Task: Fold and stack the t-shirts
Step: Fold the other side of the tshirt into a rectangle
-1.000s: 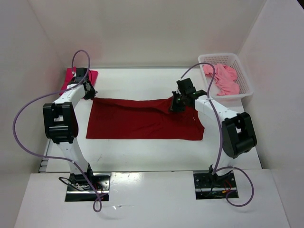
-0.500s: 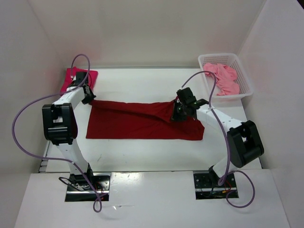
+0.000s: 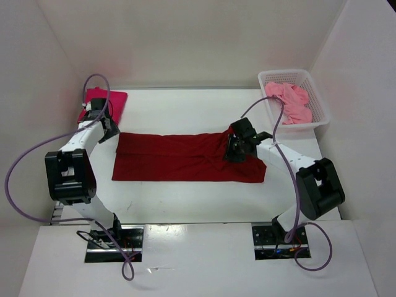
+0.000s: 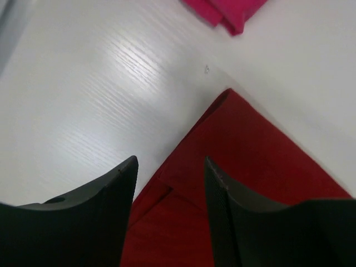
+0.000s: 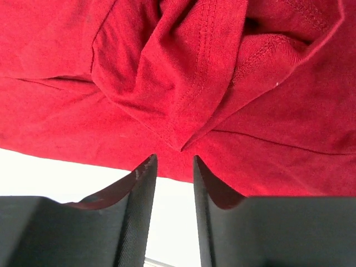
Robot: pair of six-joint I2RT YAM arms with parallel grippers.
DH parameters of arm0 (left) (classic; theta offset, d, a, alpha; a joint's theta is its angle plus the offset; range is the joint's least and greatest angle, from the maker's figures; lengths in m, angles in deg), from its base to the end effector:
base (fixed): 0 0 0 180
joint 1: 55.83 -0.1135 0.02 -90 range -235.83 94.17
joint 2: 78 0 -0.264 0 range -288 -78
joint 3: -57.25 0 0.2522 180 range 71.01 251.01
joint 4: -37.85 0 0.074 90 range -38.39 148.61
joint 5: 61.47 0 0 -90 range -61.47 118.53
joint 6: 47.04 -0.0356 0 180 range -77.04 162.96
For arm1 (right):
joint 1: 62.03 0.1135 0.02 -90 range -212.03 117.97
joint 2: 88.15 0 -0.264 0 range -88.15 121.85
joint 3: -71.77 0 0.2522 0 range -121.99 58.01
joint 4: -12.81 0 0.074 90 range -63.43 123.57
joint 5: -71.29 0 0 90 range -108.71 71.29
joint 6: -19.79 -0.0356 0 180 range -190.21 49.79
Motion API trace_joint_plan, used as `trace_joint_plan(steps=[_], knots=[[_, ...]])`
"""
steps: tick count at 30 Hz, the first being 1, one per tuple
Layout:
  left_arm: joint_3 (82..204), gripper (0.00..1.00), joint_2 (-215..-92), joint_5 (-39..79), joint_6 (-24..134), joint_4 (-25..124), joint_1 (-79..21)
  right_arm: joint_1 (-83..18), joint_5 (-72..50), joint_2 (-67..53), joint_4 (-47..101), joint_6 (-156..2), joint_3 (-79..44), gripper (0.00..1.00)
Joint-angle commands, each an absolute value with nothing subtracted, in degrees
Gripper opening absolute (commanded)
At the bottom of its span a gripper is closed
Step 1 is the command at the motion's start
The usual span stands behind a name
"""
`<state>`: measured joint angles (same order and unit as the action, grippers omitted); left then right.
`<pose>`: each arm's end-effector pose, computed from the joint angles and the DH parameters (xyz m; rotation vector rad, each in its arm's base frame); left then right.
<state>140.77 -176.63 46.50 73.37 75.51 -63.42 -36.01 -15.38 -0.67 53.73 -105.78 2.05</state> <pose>0.3637 0.0595 0.2229 -0.9166 2.2632 0.2154 0.2736 0.1359 0.2067 0.2002 2.6581 0.4491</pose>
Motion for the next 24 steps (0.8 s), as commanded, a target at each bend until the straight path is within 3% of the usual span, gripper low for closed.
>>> trace_joint_plan(steps=[1,4,5,6,8,11,13,18,24], knots=[[143.34,0.59,-172.31,46.29,74.25,74.11,-64.0,-36.79,-17.48,-3.6,54.69,-105.28,-0.34,0.39],[144.58,0.5,-172.31,39.18,75.47,73.42,-64.0,-39.34,-15.73,-1.32,54.17,-104.14,-2.54,0.33],[144.58,0.48,-173.01,37.16,75.48,72.89,-62.69,-40.83,-15.72,-0.44,52.95,-104.13,-3.24,0.28],[144.58,0.47,-173.62,37.14,75.48,72.88,-60.07,-41.37,-16.94,0.35,52.42,-104.13,-4.47,0.13],[143.71,0.43,-174.15,37.14,74.96,72.36,-57.6,-43.03,-17.48,2.55,52.41,-104.13,-5.97,0.04],[142.21,0.42,-174.77,34.59,74.95,71.83,-53.64,-44.18,-15.3,4.48,51.0,-104.13,-6.59,0.09],[139.4,0.42,-173.46,32.49,75.56,71.04,-50.83,-44.19,-10.92,5.54,51.0,-104.13,-7.2,0.22],[136.5,0.42,-171.34,29.59,75.57,70.42,-46.17,-40.58,-8.52,3.7,49.6,-105.97,-0.46,0.3],[134.82,0.42,-170.2,27.12,76.09,70.42,-43.0,-40.06,-7.46,6.58,46.08,-108.17,1.24,0.32]])
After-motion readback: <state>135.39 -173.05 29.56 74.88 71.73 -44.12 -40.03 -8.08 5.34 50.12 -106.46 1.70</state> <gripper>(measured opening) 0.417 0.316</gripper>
